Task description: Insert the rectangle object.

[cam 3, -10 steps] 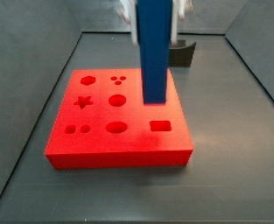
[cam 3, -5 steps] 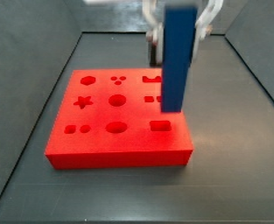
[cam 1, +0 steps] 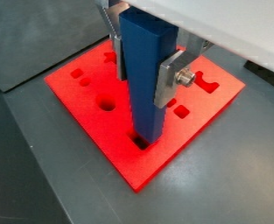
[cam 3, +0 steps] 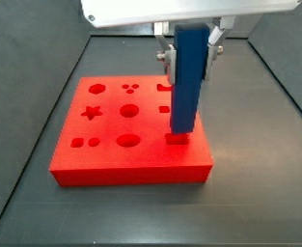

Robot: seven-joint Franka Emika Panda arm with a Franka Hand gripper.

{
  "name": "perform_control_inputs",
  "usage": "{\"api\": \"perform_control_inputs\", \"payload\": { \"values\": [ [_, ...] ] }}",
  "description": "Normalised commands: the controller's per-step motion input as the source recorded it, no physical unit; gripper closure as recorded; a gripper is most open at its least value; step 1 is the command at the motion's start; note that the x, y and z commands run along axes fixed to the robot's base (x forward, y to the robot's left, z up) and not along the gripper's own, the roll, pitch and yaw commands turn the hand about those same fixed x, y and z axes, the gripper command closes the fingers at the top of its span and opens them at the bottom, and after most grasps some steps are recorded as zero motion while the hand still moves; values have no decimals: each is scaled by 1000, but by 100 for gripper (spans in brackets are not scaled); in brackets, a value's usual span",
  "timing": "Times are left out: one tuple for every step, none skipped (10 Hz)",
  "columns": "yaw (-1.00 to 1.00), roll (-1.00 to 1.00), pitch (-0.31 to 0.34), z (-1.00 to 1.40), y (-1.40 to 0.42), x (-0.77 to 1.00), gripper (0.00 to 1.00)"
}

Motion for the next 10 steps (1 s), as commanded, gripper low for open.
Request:
{"api": "perform_control_inputs", "payload": {
  "values": [
    [43, 0, -14, -169, -269, 37, 100],
    [0, 0, 0, 0, -97, 51, 100],
    [-40, 0, 0, -37, 0, 0, 100],
    [-723, 0, 24, -123, 0, 171, 100],
    [0, 0, -19, -29, 0, 0, 100],
    [49, 39, -34, -214, 0, -286, 100],
    [186, 0, -50, -249, -20, -214, 100],
    [0, -10, 0, 0, 0, 0, 100],
    [0, 0, -1, -9, -20, 0, 100],
    [0, -27, 0, -6, 0, 0, 100]
  ]
}}
